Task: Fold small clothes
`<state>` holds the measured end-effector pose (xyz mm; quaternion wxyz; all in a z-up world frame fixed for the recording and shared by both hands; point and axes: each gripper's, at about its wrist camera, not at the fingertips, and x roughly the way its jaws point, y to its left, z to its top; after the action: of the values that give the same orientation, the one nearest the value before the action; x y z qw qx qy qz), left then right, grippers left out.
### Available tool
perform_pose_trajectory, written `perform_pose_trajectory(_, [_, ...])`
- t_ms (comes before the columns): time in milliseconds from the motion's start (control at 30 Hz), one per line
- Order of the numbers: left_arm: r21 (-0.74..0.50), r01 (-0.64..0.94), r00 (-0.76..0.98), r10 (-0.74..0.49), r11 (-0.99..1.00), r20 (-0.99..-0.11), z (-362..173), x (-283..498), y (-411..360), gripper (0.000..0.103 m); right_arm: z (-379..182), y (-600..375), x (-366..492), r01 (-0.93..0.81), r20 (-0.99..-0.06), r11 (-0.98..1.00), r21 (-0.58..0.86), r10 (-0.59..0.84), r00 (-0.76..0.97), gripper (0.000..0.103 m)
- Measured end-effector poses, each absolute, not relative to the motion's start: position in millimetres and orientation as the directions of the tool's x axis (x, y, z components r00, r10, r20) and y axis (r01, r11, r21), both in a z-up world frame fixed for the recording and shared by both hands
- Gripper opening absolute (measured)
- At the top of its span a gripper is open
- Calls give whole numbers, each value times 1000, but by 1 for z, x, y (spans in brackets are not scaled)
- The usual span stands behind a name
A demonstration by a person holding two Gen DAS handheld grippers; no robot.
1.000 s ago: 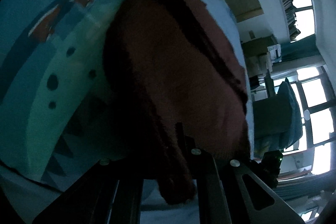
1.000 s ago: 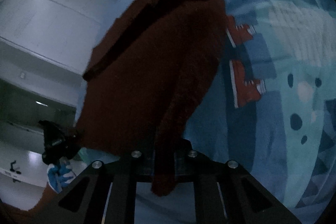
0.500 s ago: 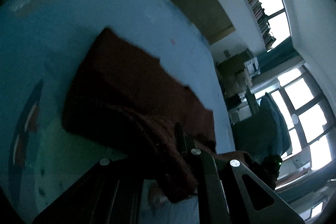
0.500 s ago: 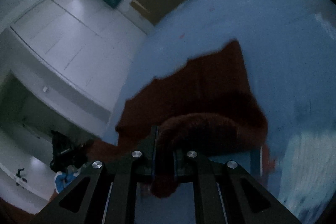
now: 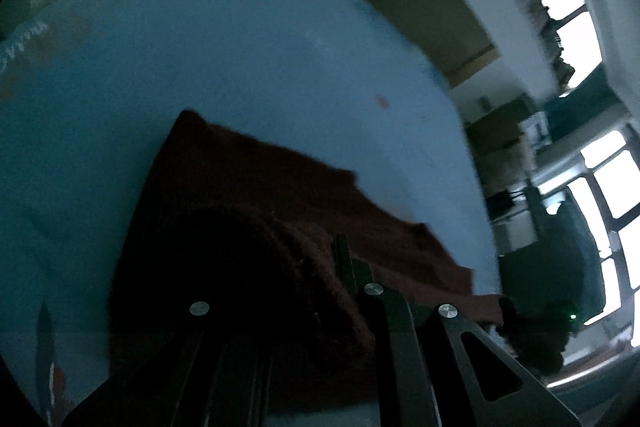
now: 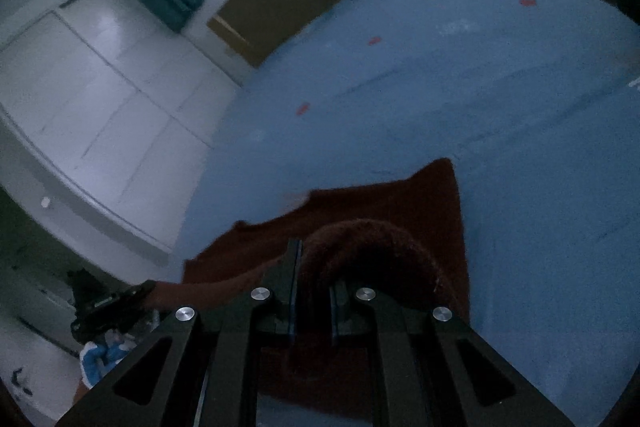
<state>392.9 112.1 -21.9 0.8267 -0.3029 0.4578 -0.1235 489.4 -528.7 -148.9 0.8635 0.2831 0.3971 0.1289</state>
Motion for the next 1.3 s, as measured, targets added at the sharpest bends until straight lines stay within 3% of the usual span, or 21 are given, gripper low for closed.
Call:
perform_pose_trajectory(167, [-588,-157,497,-452,793,-741,-63,418,109,15,-182,-531,516,72,-682,825,561,411,605,13])
perform_pose_trajectory(433, [-678,-188,502,-524,710,-688,-76,426,121,35,-199,-534,528,93,-706,830,550,402,583,23])
perform_pose_trajectory(567, [-726,-208,529,-549,655,-647,-67,426,131,49,-194,-537,532,96,-682,802,589,431,591,44])
perform_pose_trajectory(700, [-710,-220,547,-518,668,-657,-55,430,143,53,-177,-535,532,80,-674,818,570,409,615,63])
perform_pose_trajectory(767, [-695,-211,562,-496,688,-662,-45,427,147,53,-165,-534,530,75,-676,839,540,378,632,64])
perform_pose_trajectory(1000, [-539,-85,559,-408,838,-722,-30,432,90,53,-143,-490,535,-60,-718,942,330,292,632,65])
perform_pose_trajectory(1133, [-353,-19,566,-281,935,-775,-39,443,42,53,-154,-444,543,-155,-766,977,148,212,607,65])
perform_pose_trajectory(1300, [-171,1,561,-143,985,-816,-76,448,11,53,-185,-433,552,-148,-816,988,44,121,565,64])
